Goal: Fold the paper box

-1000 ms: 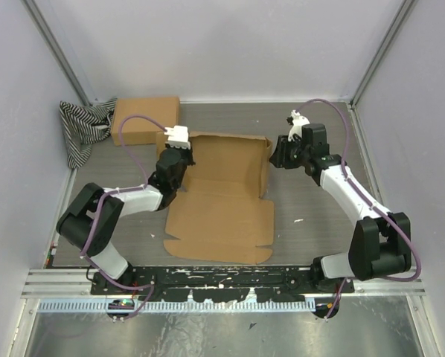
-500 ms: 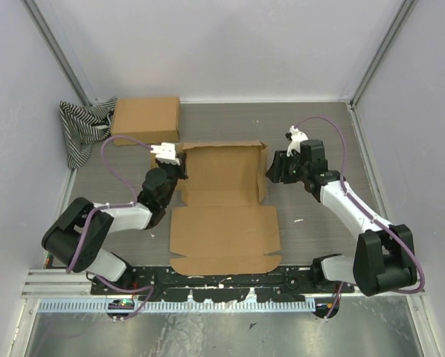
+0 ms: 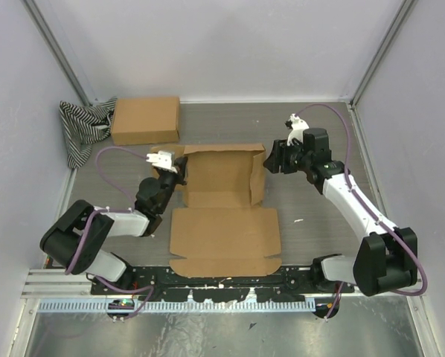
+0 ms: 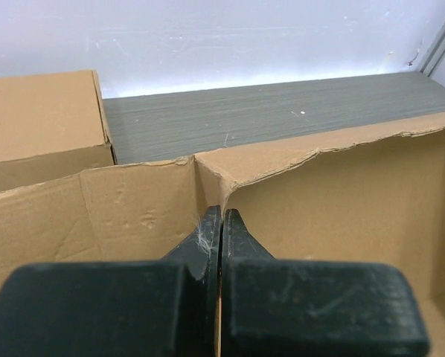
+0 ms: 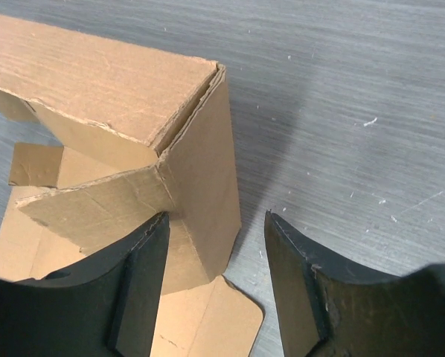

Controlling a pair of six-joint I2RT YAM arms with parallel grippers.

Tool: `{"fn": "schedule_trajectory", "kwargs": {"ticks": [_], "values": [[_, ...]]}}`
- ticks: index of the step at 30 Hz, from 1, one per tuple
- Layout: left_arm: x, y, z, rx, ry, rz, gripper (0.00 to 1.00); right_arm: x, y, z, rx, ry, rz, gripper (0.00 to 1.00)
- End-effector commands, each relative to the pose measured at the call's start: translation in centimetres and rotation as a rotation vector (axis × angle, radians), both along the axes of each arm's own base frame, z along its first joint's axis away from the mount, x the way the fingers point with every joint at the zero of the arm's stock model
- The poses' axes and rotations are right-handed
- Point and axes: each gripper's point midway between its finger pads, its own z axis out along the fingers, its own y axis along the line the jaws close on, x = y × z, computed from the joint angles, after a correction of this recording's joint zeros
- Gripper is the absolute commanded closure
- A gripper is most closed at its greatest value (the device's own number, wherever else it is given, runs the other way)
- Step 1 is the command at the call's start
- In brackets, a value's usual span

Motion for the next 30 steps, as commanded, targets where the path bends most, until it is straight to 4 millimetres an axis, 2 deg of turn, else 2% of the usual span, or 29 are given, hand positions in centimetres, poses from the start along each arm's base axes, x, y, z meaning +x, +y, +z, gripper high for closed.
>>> {"fn": "schedule_trajectory", "kwargs": {"ticks": [1,7,9,12,16,22,26,30], "values": [[-0.9,-0.5,3.2,-0.046,-0.111,-0.048,1.0,-0.8,0.0,2.2,-0.033,-0.027,0.001,0.4],[-1.4,-1.2,4.7,-0.021,-0.155,-0.078,1.0,-2.3,-0.3,3.0,-0.015,-0.055,-0.031,0.39],[-0.9,-1.5,5.0,-0.005,-0.153,-0.066,1.0,-2.4,-0.6,3.6,0.003,-0.095,-0.056,0.38],[0.1,-2.5,4.4,0.051,-0.111,-0.081,1.0,-2.5,-0.5,3.5,0.015,-0.136,-0.056,0.37],[0.1,-3.3,4.2,0.094,-0.125,-0.091,1.0,-2.6,-0.5,2.7,0.025,-0.248,-0.042,0.37],[0.0,-4.0,2.8,0.138,-0.18,-0.09,1.0,-4.4,-1.3,1.4,0.075,-0.366,-0.098,0.38],[1.0,-5.0,1.4,0.132,-0.155,-0.1,1.0,-5.9,-1.5,2.7,0.109,-0.434,-0.096,0.38],[1.8,-5.3,-0.1,0.16,-0.164,-0.083,1.0,-6.2,-2.2,3.4,0.099,-0.46,-0.136,0.39]]}}
